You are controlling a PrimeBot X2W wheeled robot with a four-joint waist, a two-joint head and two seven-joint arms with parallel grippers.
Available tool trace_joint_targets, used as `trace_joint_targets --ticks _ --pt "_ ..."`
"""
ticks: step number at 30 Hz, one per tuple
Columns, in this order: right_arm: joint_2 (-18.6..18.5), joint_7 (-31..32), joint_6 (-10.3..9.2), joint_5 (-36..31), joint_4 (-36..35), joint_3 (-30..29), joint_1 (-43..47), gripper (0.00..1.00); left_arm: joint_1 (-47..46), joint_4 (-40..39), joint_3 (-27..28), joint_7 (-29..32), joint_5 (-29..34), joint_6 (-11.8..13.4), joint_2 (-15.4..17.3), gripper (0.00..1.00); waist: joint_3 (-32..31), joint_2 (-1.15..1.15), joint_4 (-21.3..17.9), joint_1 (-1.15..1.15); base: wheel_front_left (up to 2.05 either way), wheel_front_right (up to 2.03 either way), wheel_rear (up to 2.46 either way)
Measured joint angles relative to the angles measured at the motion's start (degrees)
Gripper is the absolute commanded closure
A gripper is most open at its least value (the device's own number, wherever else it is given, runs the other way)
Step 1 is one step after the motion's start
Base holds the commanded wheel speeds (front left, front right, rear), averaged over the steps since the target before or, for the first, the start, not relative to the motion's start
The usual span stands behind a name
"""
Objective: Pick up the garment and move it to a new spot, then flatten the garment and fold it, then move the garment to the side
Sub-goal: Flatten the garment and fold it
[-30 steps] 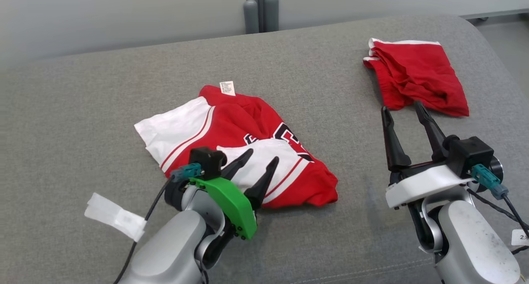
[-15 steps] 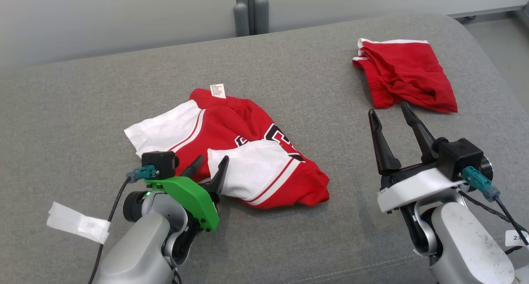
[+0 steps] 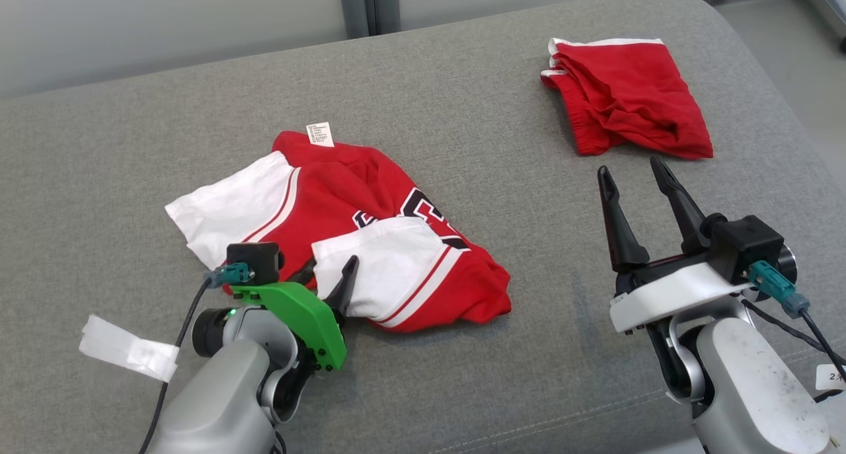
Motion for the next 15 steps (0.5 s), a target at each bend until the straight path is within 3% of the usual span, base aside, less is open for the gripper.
trace_joint_targets --ticks 2,15 --pt "0.01 0.0 0.0 0.0 0.01 0.01 -0.08 0.0 -0.51 0.02 -0.77 0.1 0.04 -0.77 -0.51 1.0 0.03 0.0 0.09 0.0 0.0 0.0 0.0" --pt "0.07 -0.05 -0.01 0.0 0.67 -0.43 -0.16 0.0 -3.43 1.94 -0.98 -3.45 2.25 -1.14 -1.09 1.0 -0.89 0.0 1.36 0.0 0.0 0.0 0.0"
